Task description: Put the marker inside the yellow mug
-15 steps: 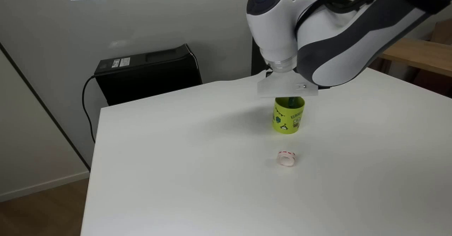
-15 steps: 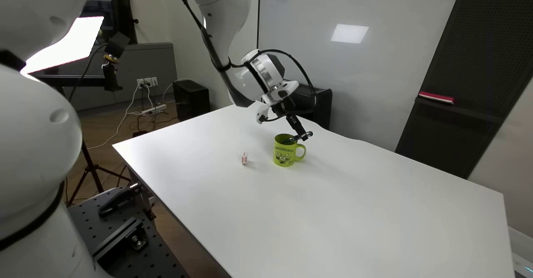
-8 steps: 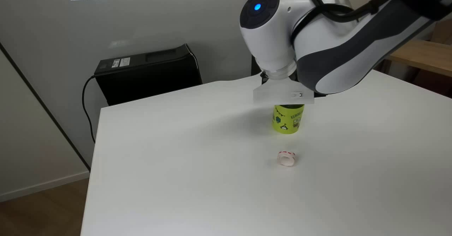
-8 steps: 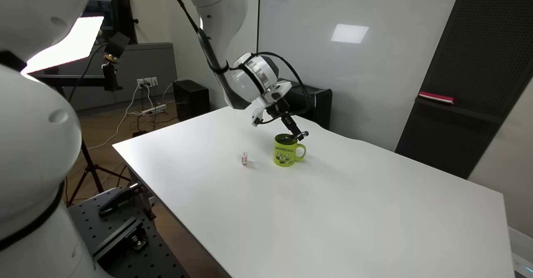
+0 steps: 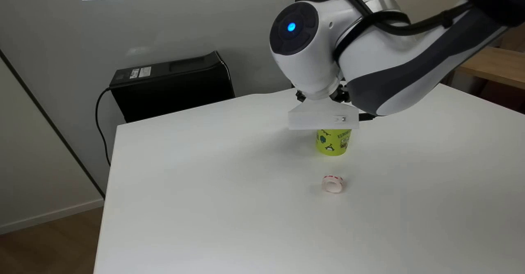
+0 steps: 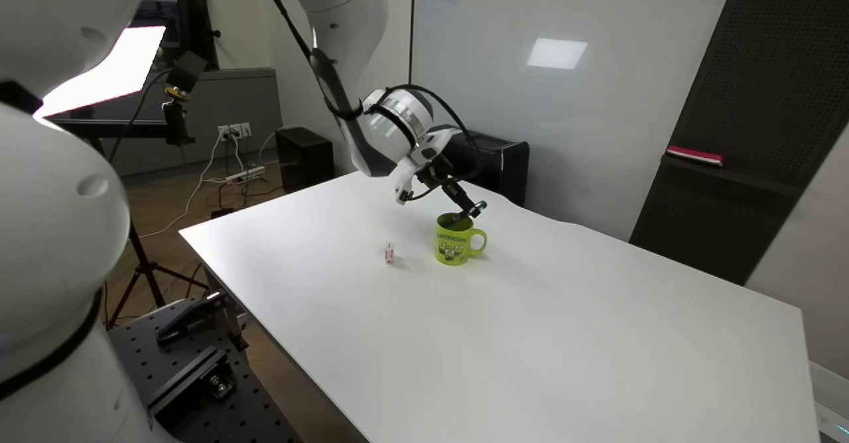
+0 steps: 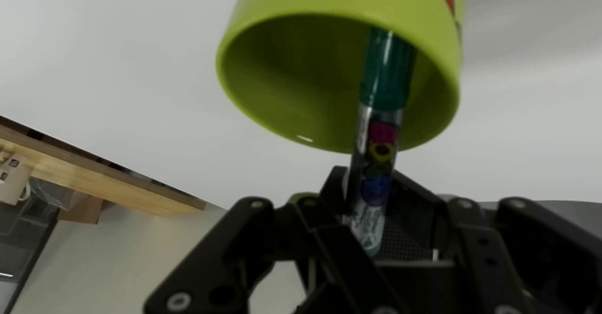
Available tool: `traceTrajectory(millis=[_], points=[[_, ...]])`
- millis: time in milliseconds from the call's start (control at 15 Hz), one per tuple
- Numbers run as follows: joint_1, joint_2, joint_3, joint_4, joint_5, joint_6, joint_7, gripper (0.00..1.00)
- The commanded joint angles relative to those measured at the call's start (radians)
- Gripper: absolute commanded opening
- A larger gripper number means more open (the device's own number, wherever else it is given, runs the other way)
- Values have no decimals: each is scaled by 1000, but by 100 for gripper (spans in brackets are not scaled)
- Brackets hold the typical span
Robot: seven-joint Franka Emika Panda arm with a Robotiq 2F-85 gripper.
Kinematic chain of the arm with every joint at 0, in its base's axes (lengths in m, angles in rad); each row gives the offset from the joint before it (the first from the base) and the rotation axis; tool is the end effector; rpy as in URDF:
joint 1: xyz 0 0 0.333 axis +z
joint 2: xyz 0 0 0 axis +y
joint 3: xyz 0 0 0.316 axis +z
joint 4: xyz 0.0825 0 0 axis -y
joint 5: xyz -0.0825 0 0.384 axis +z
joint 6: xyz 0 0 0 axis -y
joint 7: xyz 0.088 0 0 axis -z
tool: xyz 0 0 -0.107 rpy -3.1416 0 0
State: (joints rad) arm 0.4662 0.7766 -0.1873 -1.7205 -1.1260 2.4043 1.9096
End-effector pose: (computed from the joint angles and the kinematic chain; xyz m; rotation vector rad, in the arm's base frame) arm 0.6339 0.1849 0.1391 2.3868 -0.8146 0.9083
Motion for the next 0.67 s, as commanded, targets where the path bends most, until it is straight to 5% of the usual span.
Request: traceTrajectory(millis=[0,467,533,600], points=[[-21,-6,41,2,-127,-45,120,6],[-88,-7,140,-5,-253,-133,200,6],[-99,-7,152,-5,-260,-141,202,51],[-108,-7,162,-5,-264,-150,203,53]])
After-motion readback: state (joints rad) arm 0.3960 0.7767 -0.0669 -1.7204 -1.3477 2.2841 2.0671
